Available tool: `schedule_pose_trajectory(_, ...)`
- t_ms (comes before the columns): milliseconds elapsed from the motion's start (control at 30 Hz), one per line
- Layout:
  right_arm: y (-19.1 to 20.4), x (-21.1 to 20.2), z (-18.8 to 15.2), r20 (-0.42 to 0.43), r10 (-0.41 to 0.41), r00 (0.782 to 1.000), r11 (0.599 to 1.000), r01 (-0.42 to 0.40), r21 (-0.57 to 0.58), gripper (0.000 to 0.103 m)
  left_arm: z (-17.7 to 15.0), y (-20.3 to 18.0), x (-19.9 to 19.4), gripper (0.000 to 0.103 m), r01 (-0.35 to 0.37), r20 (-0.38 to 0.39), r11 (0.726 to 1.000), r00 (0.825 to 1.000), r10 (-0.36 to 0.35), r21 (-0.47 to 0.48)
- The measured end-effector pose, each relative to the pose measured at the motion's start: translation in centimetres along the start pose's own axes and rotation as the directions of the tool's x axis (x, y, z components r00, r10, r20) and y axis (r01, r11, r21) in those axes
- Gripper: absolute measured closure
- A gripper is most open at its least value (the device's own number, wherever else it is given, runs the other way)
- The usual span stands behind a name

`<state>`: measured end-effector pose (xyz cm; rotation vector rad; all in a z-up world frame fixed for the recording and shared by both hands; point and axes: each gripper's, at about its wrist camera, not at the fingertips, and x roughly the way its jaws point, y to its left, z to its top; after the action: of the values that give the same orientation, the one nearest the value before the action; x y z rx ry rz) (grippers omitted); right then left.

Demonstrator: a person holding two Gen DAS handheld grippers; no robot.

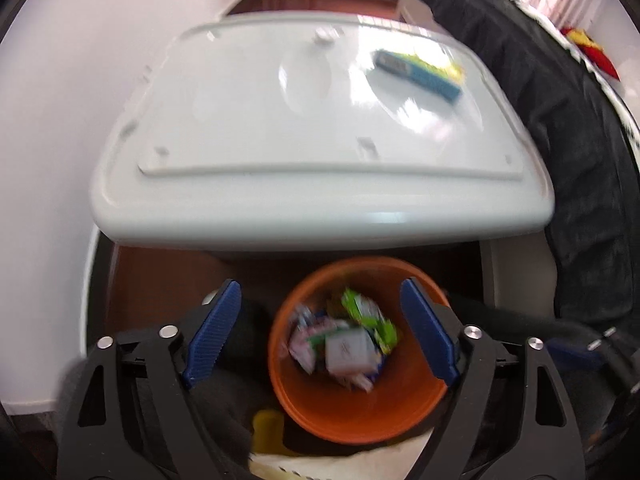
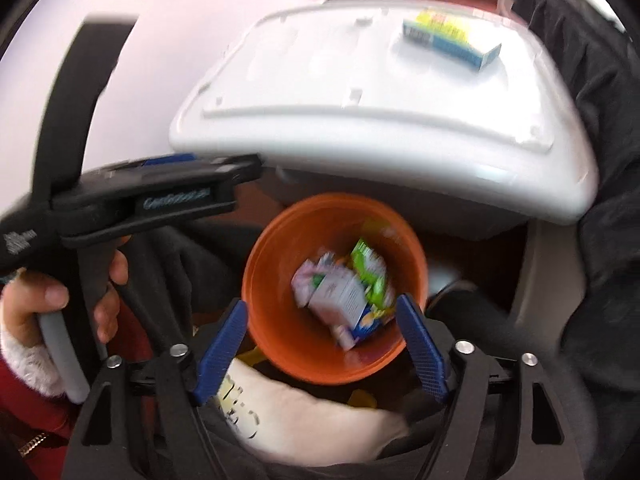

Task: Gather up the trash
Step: 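Grasp the green-yellow medicine box with the right gripper and lift it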

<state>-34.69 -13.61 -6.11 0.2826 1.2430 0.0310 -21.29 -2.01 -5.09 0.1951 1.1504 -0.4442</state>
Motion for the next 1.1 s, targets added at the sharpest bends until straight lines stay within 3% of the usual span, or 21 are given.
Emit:
schedule_pose_trajectory(167, -2.4, -3.3, 6.8, 0.078, -0.072, 0.994, 0.996, 0.076, -0.044, 0.019, 1.3, 1.4, -0.7, 0.018, 0.0, 0.048, 1.0, 0.999, 0.001, -0.031)
schedule_pose_trajectory(333, -4.5, -4.1, 15.6, 0.12, -0.123, 0.985, 0.989, 0.133, -0.072, 0.017, 1.2, 1.6, 0.5, 0.017, 0.047, 0.012, 0.998, 0.999, -0.047, -0.046)
schedule_pose_trajectory(467, -6.1, -2.4, 22.1, 0.132, -0.177, 0.975, 0.975, 0.192, -0.111, 0.011, 1.2, 1.7, 1.7, 0.017, 0.08, -0.02, 0.995, 0.997, -0.081, -0.053)
schedule_pose_trajectory(567, -7.3, 0.8, 26.4, 0.076, -0.214, 0.974, 0.954, 0.225, -0.198, 0.008, 1.6, 2.1, 2.8, 0.017, 0.081, -0.047, 0.995, 0.995, -0.084, -0.051)
schedule_pose_trajectory(833, -11.8, 8.9, 32.5, -0.022, -0.309, 0.951, 0.918, 0.293, -0.267, 0.008, 3.5, 3.8, 5.7, 0.017, 0.085, -0.087, 0.989, 0.992, -0.096, -0.117)
schedule_pose_trajectory(1100, -14.5, 13.8, 34.9, -0.087, -0.354, 0.931, 0.885, 0.304, -0.353, 0.005, 4.3, 3.6, 7.6, 0.017, 0.122, -0.124, 0.982, 0.982, -0.14, -0.144)
